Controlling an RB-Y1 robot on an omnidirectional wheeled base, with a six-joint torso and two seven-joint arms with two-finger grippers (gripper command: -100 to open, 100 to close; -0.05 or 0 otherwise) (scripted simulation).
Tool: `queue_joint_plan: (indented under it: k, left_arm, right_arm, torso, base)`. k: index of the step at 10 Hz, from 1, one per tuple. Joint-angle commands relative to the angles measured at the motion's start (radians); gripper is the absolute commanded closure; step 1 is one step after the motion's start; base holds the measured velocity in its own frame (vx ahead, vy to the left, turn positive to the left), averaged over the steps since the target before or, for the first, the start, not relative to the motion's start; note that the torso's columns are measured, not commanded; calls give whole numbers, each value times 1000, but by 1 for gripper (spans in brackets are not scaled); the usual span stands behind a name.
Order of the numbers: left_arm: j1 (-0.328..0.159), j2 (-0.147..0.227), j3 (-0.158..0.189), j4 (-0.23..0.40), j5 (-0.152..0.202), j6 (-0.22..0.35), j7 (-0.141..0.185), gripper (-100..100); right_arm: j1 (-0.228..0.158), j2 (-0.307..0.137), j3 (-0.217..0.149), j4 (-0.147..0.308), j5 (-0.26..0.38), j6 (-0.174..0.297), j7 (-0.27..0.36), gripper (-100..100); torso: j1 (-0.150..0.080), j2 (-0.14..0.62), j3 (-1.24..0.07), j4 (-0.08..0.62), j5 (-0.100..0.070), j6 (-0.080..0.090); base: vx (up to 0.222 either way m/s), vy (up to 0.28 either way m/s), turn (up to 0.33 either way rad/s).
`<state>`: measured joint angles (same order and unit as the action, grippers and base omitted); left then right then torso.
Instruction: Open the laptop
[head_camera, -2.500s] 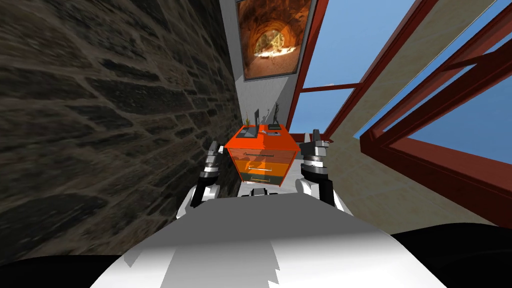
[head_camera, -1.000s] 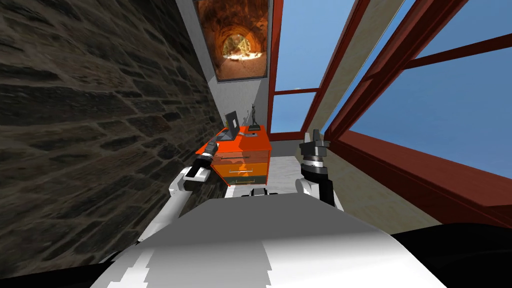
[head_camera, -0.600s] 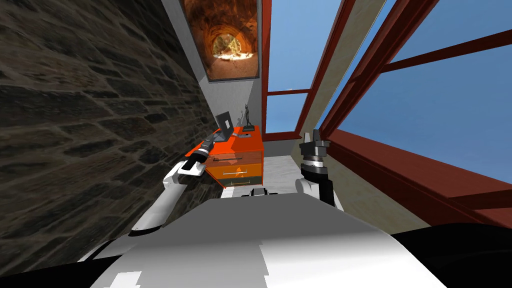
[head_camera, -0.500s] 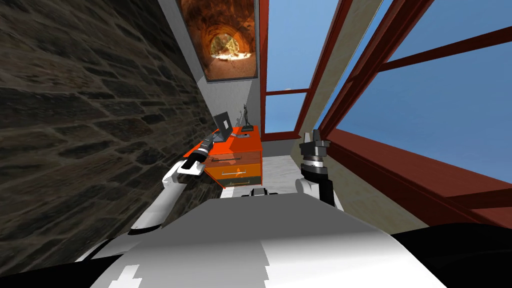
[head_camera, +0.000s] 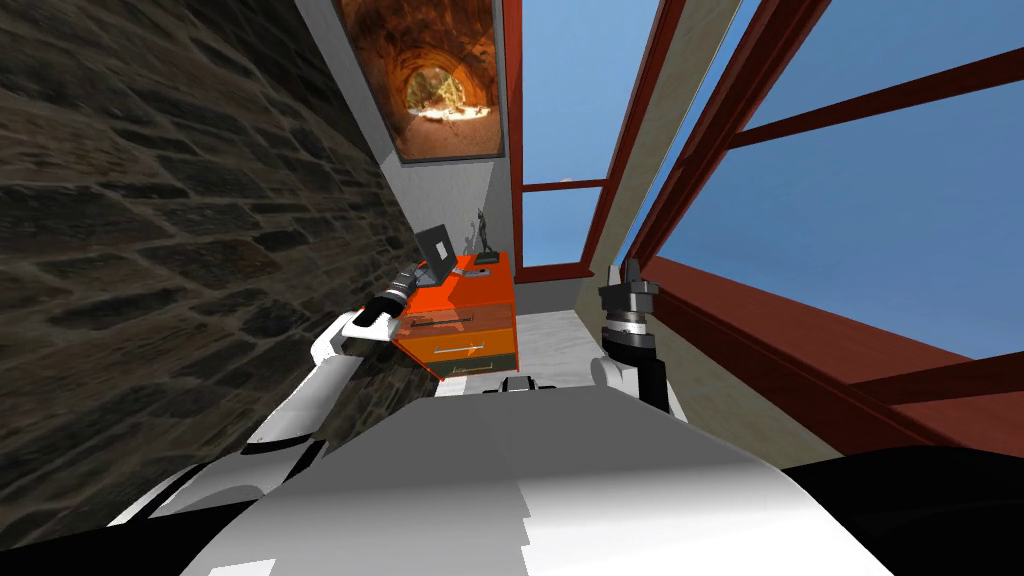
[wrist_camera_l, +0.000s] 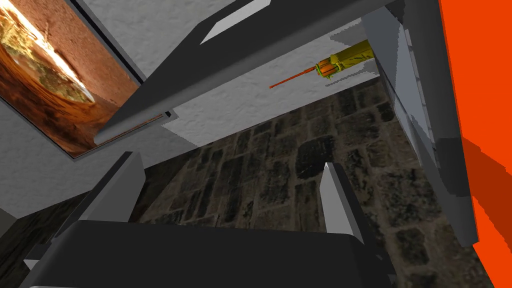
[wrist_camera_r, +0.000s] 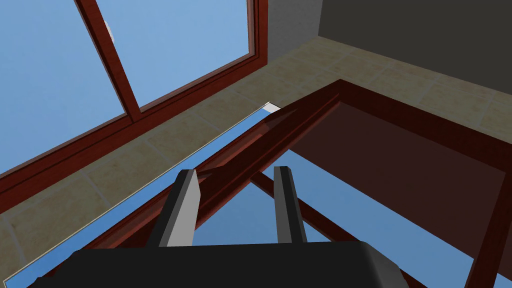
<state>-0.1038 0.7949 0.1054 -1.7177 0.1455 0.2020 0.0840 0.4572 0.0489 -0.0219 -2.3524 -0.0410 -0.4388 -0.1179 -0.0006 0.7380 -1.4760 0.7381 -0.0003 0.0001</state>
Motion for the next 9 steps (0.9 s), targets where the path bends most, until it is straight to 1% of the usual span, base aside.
queue_joint_plan:
  k: [1, 2, 4, 5, 6, 9]
  left_arm:
    - [-72, 85, 15, 80, 33, 75, 4, -100]
    - [-72, 86, 15, 86, 33, 86, 4, -100]
    - [-121, 145, 28, 142, 54, 150, 6, -100]
    - [-144, 172, 34, 167, 64, 180, 6, -100]
    - [-144, 173, 34, 167, 64, 180, 6, -100]
    - [-202, 244, 49, 232, 89, 256, 8, -100]
  right_arm:
    - [0, 0, 0, 0, 0, 0, 0, 0]
    - [0, 0, 0, 0, 0, 0, 0, 0]
    - [0, 0, 0, 0, 0, 0, 0, 0]
    - [0, 0, 0, 0, 0, 0, 0, 0]
    - [0, 0, 0, 0, 0, 0, 0, 0]
    - [0, 0, 0, 0, 0, 0, 0, 0]
  torso:
    - [-3, 0, 0, 0, -1, 0]
    - [-4, -1, -1, 0, -1, 0]
    - [4, 1, 1, 0, 1, 0]
    - [2, 1, 1, 0, 1, 0]
    - [0, 0, 0, 0, 0, 0]
    - [0, 0, 0, 0, 0, 0]
  base:
    - [34, -170, -116]
    - [28, -113, -38]
    - [8, -87, -89]
    - [19, -117, -112]
    - [17, -83, -32]
    - [17, -88, -75]
